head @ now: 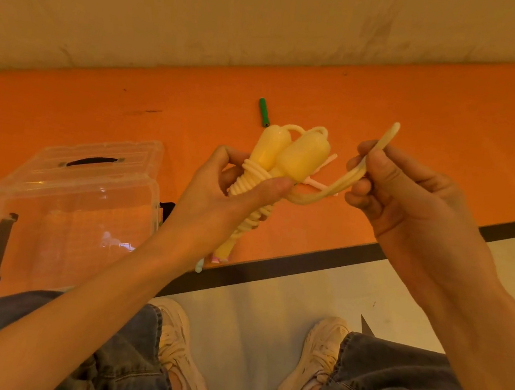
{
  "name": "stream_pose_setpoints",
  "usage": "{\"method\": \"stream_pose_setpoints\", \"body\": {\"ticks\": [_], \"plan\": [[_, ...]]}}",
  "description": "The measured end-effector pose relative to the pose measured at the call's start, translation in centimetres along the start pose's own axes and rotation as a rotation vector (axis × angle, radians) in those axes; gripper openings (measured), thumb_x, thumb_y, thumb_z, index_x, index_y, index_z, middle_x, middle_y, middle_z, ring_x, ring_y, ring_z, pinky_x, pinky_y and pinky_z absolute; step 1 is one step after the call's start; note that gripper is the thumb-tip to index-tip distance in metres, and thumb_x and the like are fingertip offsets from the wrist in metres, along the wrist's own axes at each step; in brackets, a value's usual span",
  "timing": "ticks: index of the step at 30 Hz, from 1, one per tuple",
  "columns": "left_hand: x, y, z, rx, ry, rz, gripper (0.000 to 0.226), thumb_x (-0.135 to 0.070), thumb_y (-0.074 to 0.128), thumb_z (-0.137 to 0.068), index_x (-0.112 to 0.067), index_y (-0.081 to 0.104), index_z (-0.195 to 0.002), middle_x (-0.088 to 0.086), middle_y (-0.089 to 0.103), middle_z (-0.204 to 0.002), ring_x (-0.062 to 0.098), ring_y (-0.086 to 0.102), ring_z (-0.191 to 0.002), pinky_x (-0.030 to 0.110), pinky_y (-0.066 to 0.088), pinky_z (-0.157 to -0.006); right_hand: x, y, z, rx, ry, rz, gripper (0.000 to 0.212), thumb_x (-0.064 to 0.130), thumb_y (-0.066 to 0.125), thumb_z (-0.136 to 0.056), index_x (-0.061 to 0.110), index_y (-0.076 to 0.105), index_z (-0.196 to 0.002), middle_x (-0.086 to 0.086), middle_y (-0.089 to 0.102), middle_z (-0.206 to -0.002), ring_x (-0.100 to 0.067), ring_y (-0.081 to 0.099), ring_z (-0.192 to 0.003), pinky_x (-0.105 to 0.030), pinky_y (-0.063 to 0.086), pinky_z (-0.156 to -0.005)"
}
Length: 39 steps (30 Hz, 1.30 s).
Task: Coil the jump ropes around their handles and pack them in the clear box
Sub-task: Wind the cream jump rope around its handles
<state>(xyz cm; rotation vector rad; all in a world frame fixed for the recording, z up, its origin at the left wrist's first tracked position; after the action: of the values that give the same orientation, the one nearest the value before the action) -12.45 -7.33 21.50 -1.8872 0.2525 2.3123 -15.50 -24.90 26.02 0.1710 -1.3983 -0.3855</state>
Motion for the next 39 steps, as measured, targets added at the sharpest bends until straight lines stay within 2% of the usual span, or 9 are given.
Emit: {"method": "stream_pose_setpoints", "body": {"ticks": [3,6,10,15,23,28,33,39], "plan": [[0.2,0.4,0.1,0.050,-0.042,0.113,0.057,-0.040,0.066,-0.066,-0.003,0.051,-0.107,0.011,0.065,-0.078,0.015,0.060,-0.058,0.025,0.051,-0.052,-0.2,0.0,0.0,0.018,0.024,0.011,0.018,0.015,0.059,-0.077,0.008,0.070,-0.089,-0.003,0.066,-0.071,-0.007,0.059,-0.057,-0.018,0.052,-0.060],[1.0,0.8,-0.2,0.119,-0.120,0.252,0.059,-0.041,0.067,-0.081,0.005,0.052,-0.114,0.008,0.064,-0.076,0.014,0.057,-0.054,0.025,0.050,-0.049,-0.6,0.6,0.2,0.058,0.056,0.027,0.021,0.015,0.061,-0.074,0.005,0.071,-0.089,-0.006,0.065,-0.072,-0.008,0.058,-0.056,-0.018,0.052,-0.058],[1.4,1.6,-0.4,0.329,-0.168,0.490,0.039,-0.050,0.063,-0.082,-0.014,0.073,-0.090,0.007,0.063,-0.084,0.010,0.053,-0.053,0.023,0.048,-0.048,-0.5,0.8,0.3,0.091,0.071,0.046,0.022,0.014,0.063,-0.071,0.003,0.073,-0.088,-0.011,0.064,-0.073,-0.009,0.059,-0.055,-0.018,0.052,-0.056],[1.0,2.3,0.0,0.563,-0.169,0.749,0.051,-0.053,0.067,-0.076,-0.010,0.064,-0.102,0.007,0.065,-0.092,0.007,0.054,-0.054,0.022,0.049,-0.049,-0.5,0.8,0.4,0.117,0.062,0.117,0.025,0.016,0.064,-0.071,0.007,0.075,-0.092,-0.016,0.064,-0.073,-0.011,0.059,-0.054,-0.020,0.052,-0.058],[0.9,2.7,0.6,0.751,-0.219,0.865,0.053,-0.053,0.061,-0.084,-0.007,0.060,-0.112,0.008,0.064,-0.098,0.009,0.056,-0.058,0.023,0.051,-0.053,-0.4,1.3,0.6,0.152,0.043,0.216,0.029,0.020,0.068,-0.066,0.011,0.075,-0.093,-0.011,0.069,-0.073,-0.014,0.060,-0.054,-0.021,0.054,-0.060],[0.8,3.0,1.1,0.830,-0.258,0.927,0.055,-0.050,0.059,-0.087,-0.004,0.054,-0.117,0.012,0.063,-0.100,0.013,0.058,-0.062,0.027,0.053,-0.055,-0.4,1.5,0.7,0.161,0.038,0.226,0.035,0.020,0.068,-0.065,0.008,0.074,-0.097,-0.014,0.069,-0.074,-0.014,0.061,-0.053,-0.021,0.053,-0.059],[0.7,3.3,1.5,0.933,-0.326,1.017,0.058,-0.049,0.057,-0.090,0.000,0.051,-0.120,0.015,0.062,-0.101,0.016,0.061,-0.065,0.027,0.053,-0.057,-0.1,1.7,0.8,0.174,0.023,0.209,0.031,0.023,0.069,-0.063,0.010,0.075,-0.091,-0.010,0.069,-0.068,-0.013,0.060,-0.051,-0.020,0.052,-0.056],[1.1,3.5,1.7,0.952,-0.354,1.015,0.059,-0.051,0.053,-0.092,0.001,0.052,-0.121,0.015,0.062,-0.103,0.015,0.061,-0.065,0.026,0.048,-0.056,0.6,1.2,0.7,0.095,-0.067,0.271,0.029,0.024,0.070,-0.064,0.013,0.076,-0.090,-0.016,0.067,-0.066,-0.016,0.059,-0.051,-0.022,0.054,-0.058]]}}
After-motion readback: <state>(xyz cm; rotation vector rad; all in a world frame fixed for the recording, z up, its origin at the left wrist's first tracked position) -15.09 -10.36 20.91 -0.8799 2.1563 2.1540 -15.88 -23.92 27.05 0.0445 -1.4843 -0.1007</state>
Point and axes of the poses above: each hand's wrist, its own z-axis away from the middle knuckle, its own y-axis out of the palm, x = y × z, the point moved 6 cm from there along -z, towards the middle knuckle
